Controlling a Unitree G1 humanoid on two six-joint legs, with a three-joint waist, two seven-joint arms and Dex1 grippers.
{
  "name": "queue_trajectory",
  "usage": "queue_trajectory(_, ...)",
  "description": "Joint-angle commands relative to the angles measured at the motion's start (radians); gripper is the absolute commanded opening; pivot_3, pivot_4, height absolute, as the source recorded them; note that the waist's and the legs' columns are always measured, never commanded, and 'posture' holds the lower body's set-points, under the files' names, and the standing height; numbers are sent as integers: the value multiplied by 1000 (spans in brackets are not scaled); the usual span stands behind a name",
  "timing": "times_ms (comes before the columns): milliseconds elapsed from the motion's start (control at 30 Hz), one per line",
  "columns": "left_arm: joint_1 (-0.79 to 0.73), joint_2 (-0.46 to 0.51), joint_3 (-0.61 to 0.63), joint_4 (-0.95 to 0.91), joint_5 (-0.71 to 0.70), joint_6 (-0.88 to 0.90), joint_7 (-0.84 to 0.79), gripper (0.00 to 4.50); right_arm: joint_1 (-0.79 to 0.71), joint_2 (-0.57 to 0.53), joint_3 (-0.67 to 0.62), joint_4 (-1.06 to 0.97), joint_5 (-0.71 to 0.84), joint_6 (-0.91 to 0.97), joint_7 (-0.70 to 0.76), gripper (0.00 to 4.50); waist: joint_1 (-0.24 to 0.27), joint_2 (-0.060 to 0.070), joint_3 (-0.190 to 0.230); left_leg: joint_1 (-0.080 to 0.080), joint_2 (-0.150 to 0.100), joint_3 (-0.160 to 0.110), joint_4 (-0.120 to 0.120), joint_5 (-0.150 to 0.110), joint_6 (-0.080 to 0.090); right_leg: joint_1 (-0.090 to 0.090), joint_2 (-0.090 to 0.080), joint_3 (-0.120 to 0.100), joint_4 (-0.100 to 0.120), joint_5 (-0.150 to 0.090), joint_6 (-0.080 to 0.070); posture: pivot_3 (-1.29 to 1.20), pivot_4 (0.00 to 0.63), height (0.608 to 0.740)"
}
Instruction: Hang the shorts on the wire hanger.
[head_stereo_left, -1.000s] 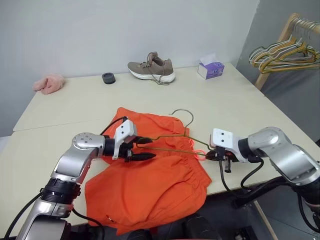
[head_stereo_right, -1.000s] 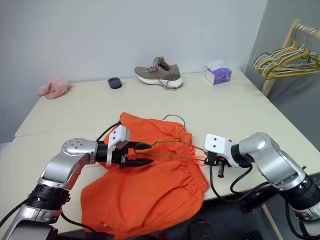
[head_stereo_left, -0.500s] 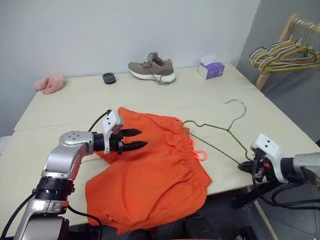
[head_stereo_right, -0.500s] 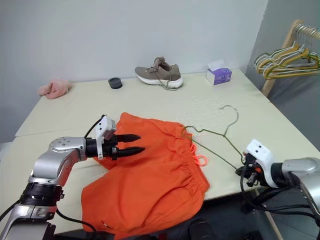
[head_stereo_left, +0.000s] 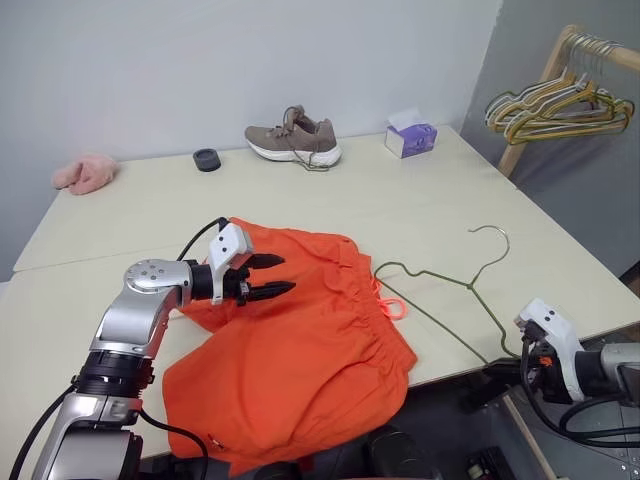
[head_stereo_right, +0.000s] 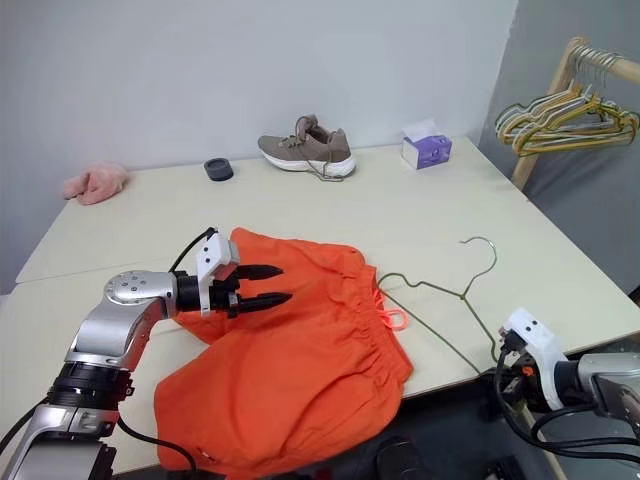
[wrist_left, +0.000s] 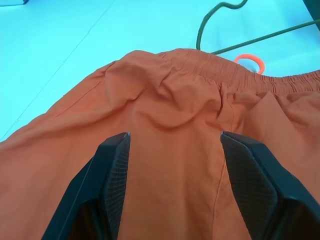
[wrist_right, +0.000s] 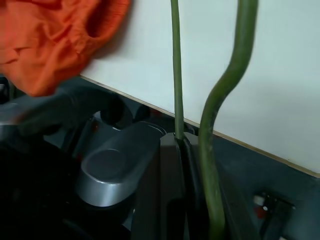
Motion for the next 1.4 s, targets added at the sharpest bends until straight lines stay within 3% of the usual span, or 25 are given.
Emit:
queue_trajectory(33, -25, 11, 19, -13, -4, -16, 2, 3032, -29, -28, 35, -27, 42, -4, 1, 0, 1, 0, 0, 0, 0, 0, 0, 0, 0, 0, 0, 0, 0, 0, 0, -308, 54, 740)
queue_trajectory(200, -25, 16, 33, -3, 2, -28, 20, 3032, -80, -41, 83, -4, 94, 14, 2, 0, 3, -1, 0, 0, 0, 0, 0, 0, 0, 0, 0, 0, -1, 0, 0, -293, 53, 740)
queue_trajectory(600, -50, 34, 58, 56, 13, -69, 52, 3032, -355, 130, 191, 223, 159, 267, -131, 0, 9, -2, 1, -1, 1, 0, -1, 0, 0, -1, 0, 0, 0, 0, 0, -264, 56, 740)
queue_trajectory(1000, -44, 19, 64, 59, 11, -87, 69, 3032, -545, 387, 130, 459, 346, 295, -473, 0, 14, -2, 1, -2, 1, -1, -1, 0, 0, -2, 0, -1, 0, 3, -5, -242, 51, 740)
queue_trajectory(1067, -43, 16, 68, 59, 8, -85, 73, 3032, -566, 388, 141, 389, 334, 295, -481, 0, 18, -2, 1, -2, 1, -1, -1, 0, 0, -3, 0, -1, 1, 3, -5, -245, 50, 740)
queue_trajectory(1300, -98, -5, 115, 96, -41, -27, 106, 3032, -578, 162, 501, 105, 67, -100, -377, 0, 30, -2, 0, -5, 1, -3, -1, 0, 0, -5, -1, -3, 0, 3, -4, -249, 42, 740)
queue_trajectory(1400, -131, -1, 124, 101, -58, -7, 94, 3579, -591, 92, 608, 82, -63, -248, -333, 0, 30, -2, 0, -6, 0, -3, -1, 0, 0, -5, -1, -4, 0, 3, -4, -248, 37, 740)
